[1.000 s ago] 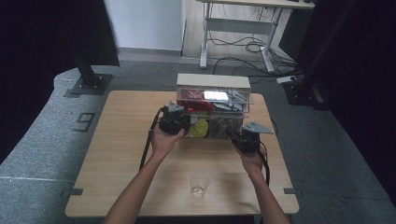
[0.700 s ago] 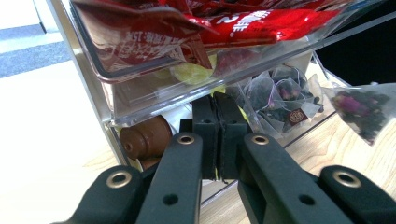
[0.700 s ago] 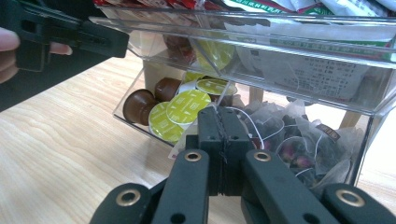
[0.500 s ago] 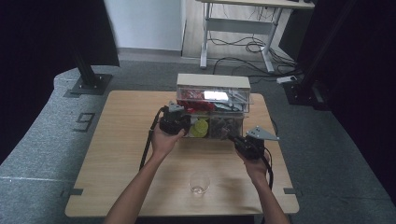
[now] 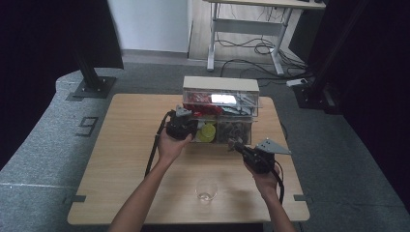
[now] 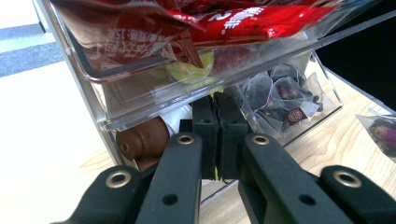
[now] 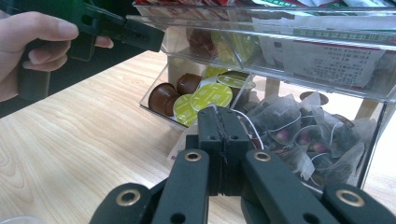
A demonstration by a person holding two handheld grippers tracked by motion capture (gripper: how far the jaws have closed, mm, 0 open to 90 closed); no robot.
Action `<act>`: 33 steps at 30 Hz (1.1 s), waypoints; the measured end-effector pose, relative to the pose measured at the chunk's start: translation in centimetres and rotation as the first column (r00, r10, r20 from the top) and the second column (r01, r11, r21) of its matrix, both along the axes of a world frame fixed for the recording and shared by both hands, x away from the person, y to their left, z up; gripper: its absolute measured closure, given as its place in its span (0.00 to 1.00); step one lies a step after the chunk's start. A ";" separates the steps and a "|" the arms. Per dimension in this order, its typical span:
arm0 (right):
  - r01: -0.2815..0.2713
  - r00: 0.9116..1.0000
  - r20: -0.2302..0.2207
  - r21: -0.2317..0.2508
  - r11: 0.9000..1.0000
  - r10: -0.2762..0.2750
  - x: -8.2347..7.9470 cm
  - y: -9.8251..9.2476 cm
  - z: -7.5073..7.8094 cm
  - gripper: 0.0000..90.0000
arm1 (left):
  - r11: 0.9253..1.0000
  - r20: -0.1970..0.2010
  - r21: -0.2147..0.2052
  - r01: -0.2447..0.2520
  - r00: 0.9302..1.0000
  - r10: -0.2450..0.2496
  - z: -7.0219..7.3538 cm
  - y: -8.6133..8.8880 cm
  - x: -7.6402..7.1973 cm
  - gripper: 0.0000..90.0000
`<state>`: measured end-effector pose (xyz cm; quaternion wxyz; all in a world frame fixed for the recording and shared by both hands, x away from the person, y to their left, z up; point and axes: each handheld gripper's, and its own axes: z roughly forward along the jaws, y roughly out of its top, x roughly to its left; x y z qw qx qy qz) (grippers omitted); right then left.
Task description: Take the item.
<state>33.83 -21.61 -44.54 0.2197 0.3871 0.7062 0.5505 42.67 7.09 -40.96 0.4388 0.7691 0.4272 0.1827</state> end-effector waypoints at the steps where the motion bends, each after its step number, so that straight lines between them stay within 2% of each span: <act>1: -0.002 1.000 0.000 0.005 1.000 0.002 -0.1 0.0 0.0 0.99 | 1.000 0.000 0.000 0.000 1.000 0.000 0.0 0.0 0.0 0.98; 28: -0.078 0.997 0.024 0.045 0.996 0.077 -2.8 1.6 -0.3 0.99 | 1.000 -0.003 0.005 0.002 1.000 -0.002 0.0 0.0 0.1 0.98; 33: -0.086 0.996 0.027 0.038 0.996 0.085 -3.2 2.0 -0.4 0.99 | 1.000 -0.003 0.005 0.001 1.000 -0.001 0.1 0.1 0.1 0.98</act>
